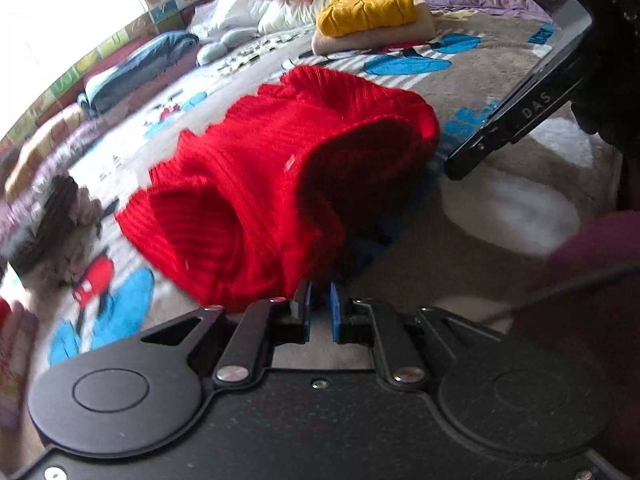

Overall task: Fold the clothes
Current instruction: 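Lay the red sweater flat on the bed with both grippers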

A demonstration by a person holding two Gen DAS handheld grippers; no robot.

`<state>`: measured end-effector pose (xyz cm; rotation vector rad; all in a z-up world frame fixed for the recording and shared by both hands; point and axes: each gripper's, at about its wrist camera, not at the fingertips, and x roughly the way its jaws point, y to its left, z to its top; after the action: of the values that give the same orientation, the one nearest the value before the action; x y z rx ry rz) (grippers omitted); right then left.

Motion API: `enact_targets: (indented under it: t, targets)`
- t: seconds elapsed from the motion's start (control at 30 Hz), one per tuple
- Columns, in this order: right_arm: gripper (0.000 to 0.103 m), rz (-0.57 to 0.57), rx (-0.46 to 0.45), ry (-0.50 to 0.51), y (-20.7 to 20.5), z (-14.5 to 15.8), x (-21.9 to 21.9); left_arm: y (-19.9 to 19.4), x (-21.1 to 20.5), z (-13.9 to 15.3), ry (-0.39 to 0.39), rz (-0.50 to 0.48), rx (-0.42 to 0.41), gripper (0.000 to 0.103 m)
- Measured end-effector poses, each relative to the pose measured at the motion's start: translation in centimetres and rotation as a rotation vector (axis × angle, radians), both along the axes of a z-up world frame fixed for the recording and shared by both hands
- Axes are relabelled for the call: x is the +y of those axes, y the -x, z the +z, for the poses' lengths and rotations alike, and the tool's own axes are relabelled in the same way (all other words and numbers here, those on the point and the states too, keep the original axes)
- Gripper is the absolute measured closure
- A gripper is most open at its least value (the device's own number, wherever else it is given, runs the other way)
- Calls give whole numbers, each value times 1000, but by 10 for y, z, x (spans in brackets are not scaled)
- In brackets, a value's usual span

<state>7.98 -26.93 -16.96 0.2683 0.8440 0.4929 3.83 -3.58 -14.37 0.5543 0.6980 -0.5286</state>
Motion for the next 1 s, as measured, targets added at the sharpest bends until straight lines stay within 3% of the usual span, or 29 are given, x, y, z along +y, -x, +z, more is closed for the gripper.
enact_targets:
  t: [0.13, 0.17, 0.23, 0.3, 0.43, 0.5, 0.6, 0.73, 1.0]
  targets:
    - [83, -12, 66, -85, 12, -1, -15, 7, 21, 5, 93, 86, 62, 72]
    - [81, -24, 71, -113, 14, 1, -20, 7, 29, 8, 139, 119, 83, 70]
    - [73, -73, 82, -198, 19, 1, -33, 6, 49, 14, 277, 219, 138, 56]
    - [71, -143, 99, -313, 23, -2, -46, 2, 75, 16, 491, 353, 220, 56]
    - [64, -302, 141, -570, 31, -21, -67, -4, 125, -12, 1019, 631, 433, 54]
    - [61, -363, 159, -671, 33, -32, -68, -7, 130, -27, 1160, 699, 492, 54]
    - [54, -431, 191, -797, 33, -48, -63, -12, 128, -41, 1271, 746, 520, 54]
    - [49, -471, 216, -891, 25, -62, -54, -26, 126, -55, 1394, 810, 553, 54]
    - [53, -465, 226, -929, 1, -74, -43, -49, 110, -71, 1449, 888, 582, 54]
